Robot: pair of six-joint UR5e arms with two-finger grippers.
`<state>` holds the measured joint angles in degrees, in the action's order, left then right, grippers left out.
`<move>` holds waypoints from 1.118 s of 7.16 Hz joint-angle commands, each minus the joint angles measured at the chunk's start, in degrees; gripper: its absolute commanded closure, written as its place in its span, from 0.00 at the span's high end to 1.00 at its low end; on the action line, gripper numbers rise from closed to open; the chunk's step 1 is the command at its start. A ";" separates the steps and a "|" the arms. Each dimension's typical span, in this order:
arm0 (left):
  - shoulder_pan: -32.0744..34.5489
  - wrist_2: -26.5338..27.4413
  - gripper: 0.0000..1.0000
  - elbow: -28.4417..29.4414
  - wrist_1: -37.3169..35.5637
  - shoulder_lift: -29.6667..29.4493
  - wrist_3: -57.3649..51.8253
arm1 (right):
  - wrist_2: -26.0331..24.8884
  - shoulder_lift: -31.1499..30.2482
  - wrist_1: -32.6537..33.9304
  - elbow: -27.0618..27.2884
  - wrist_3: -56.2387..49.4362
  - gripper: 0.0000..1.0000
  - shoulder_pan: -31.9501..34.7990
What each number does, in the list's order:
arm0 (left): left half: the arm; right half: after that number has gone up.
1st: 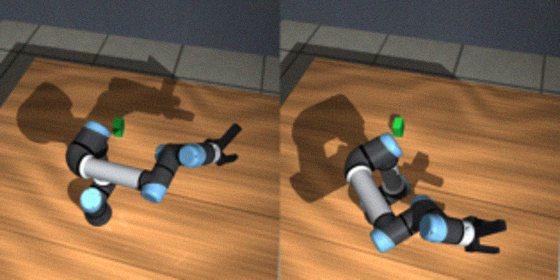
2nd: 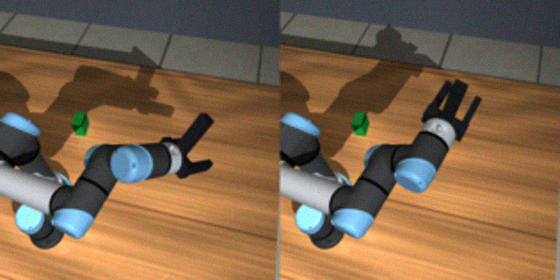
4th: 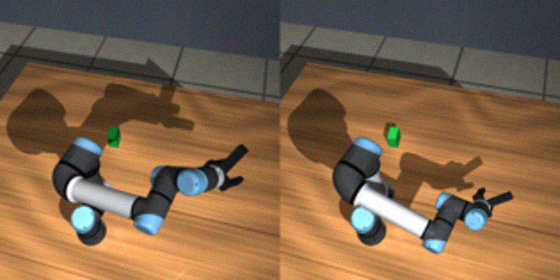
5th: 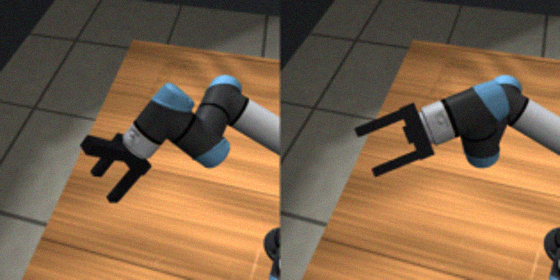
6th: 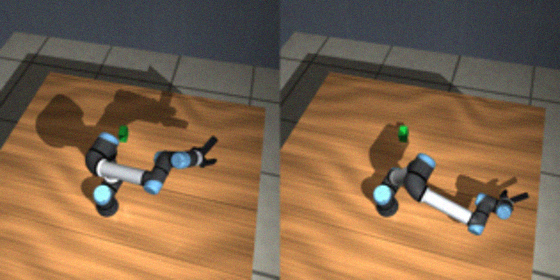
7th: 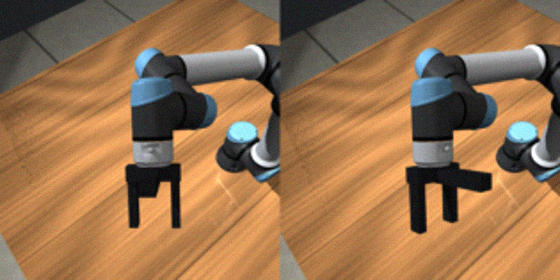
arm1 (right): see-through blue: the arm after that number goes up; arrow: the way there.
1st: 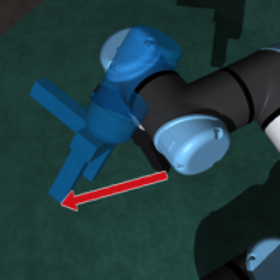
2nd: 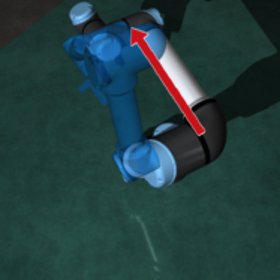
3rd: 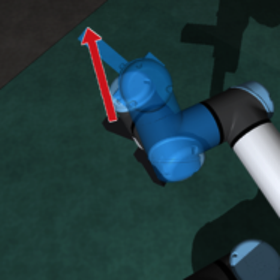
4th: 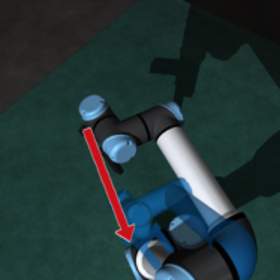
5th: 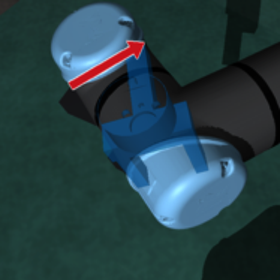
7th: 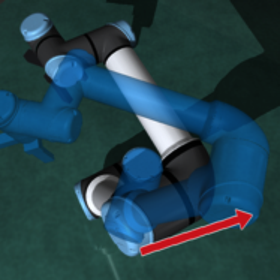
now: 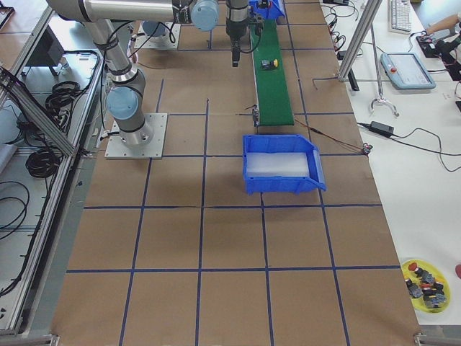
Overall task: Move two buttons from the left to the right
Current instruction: 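Lift the red button with the left gripper and carry it to the belt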
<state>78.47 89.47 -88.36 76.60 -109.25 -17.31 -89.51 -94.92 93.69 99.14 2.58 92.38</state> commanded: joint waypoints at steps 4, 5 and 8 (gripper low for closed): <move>-0.08 0.00 0.00 -11.73 -16.89 -1.05 -3.61 | 0.04 0.09 -0.09 0.00 0.05 1.00 0.08; 0.01 0.00 0.00 -11.92 -18.49 -2.27 -3.43 | 0.04 0.17 -0.09 0.09 0.14 1.00 0.17; 0.19 0.00 0.02 -11.93 -19.73 -2.81 -2.90 | 0.74 1.57 1.49 0.88 0.23 1.00 0.61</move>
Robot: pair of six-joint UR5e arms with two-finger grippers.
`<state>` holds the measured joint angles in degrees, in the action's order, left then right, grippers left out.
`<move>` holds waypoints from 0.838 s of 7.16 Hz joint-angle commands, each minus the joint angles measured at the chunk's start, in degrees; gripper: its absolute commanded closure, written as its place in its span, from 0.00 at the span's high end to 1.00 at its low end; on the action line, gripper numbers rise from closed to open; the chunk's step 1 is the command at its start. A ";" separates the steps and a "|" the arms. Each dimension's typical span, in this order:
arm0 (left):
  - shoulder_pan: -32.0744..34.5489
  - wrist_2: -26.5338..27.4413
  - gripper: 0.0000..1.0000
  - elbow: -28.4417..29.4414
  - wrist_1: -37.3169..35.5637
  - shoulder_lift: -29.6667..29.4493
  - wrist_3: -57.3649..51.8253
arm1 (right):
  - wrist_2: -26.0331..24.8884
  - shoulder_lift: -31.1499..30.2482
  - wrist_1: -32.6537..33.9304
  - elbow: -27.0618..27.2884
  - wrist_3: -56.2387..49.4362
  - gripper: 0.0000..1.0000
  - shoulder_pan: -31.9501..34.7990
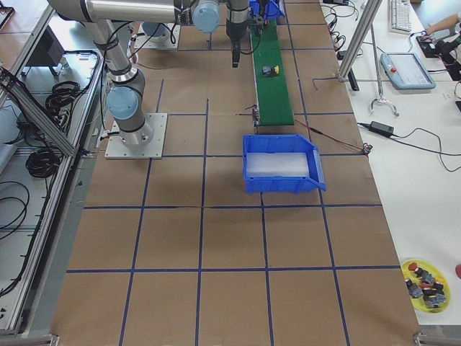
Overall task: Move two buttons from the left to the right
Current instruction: 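Release the red button onto the belt while the right gripper moves toward the yellow button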
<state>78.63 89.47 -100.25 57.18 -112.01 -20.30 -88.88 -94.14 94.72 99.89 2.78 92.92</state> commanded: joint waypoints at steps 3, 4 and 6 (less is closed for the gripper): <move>0.03 0.00 0.16 0.93 -0.31 -0.05 -0.09 | 0.03 6.41 0.81 -4.85 -0.14 1.00 -0.02; 0.03 -0.17 0.89 0.93 -0.31 0.12 -0.27 | 0.11 9.38 1.25 -7.76 -0.05 1.00 -0.02; -0.14 0.00 0.99 1.63 -0.05 1.78 -0.62 | 0.20 16.24 8.68 -11.46 0.03 1.00 -0.02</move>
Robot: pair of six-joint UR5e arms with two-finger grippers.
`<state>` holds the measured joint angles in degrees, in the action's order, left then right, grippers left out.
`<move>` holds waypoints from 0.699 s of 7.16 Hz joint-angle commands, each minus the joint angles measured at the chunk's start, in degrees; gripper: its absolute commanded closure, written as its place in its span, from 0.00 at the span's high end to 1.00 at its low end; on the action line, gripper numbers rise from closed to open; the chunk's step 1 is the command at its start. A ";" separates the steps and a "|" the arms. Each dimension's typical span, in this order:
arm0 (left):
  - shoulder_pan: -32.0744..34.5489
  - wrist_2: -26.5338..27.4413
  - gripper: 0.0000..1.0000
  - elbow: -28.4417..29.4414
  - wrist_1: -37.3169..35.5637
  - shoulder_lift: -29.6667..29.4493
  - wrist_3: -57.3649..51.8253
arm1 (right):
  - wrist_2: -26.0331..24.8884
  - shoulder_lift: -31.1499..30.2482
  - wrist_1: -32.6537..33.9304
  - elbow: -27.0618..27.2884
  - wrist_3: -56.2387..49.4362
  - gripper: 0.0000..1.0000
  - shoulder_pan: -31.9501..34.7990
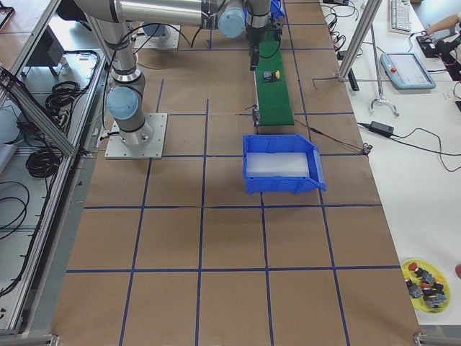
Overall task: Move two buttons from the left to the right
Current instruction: 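Release the red button onto the belt while the right gripper moves toward the yellow button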
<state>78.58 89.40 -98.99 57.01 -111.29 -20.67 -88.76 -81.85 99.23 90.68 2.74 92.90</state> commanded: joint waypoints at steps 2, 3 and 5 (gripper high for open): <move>-0.09 0.16 0.99 4.84 5.53 1.95 -0.07 | 0.60 8.53 13.74 -2.70 0.25 1.00 0.35; -0.09 0.16 0.99 7.30 10.36 3.17 0.19 | 0.25 9.85 13.36 -4.27 0.08 1.00 0.35; 0.52 0.08 1.00 10.48 18.46 5.63 5.69 | 3.91 11.88 13.97 -5.87 0.25 1.00 0.44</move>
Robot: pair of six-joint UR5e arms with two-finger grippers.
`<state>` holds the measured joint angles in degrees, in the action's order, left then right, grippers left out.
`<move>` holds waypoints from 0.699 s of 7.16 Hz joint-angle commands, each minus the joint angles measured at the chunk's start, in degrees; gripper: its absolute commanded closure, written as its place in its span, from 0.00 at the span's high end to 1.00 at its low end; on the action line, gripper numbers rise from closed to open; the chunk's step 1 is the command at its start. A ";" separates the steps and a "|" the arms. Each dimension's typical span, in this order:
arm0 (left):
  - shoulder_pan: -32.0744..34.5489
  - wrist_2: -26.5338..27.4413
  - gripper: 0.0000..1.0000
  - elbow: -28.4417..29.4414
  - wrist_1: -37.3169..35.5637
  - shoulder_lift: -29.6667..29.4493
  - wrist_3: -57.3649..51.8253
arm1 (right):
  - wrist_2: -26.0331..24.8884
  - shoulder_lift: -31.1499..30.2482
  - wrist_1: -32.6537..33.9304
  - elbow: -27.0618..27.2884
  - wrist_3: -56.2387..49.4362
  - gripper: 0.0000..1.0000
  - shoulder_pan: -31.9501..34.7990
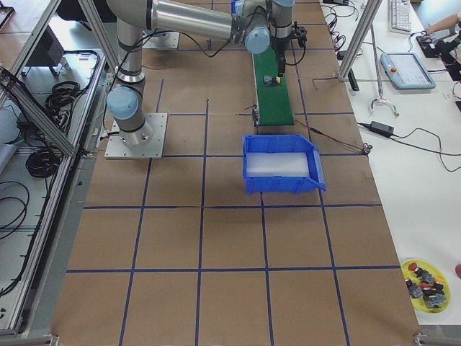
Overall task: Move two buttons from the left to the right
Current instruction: 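Lower the right gripper onto the yellow button and grasp it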
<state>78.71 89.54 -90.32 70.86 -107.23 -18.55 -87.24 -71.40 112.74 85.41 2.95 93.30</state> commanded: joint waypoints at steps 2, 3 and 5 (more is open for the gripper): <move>4.67 0.02 1.00 1.90 8.14 5.79 12.08 | 5.76 3.62 0.72 0.62 0.22 1.00 0.48; 6.27 0.02 1.00 1.90 9.55 6.94 15.18 | 6.03 4.77 1.07 2.55 0.22 1.00 0.48; 6.55 0.28 1.00 1.38 14.72 10.88 15.74 | 5.85 6.87 3.79 3.71 0.21 1.00 0.57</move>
<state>84.86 89.66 -88.56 82.49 -98.70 -3.59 -81.43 -66.02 115.38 88.48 3.12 93.82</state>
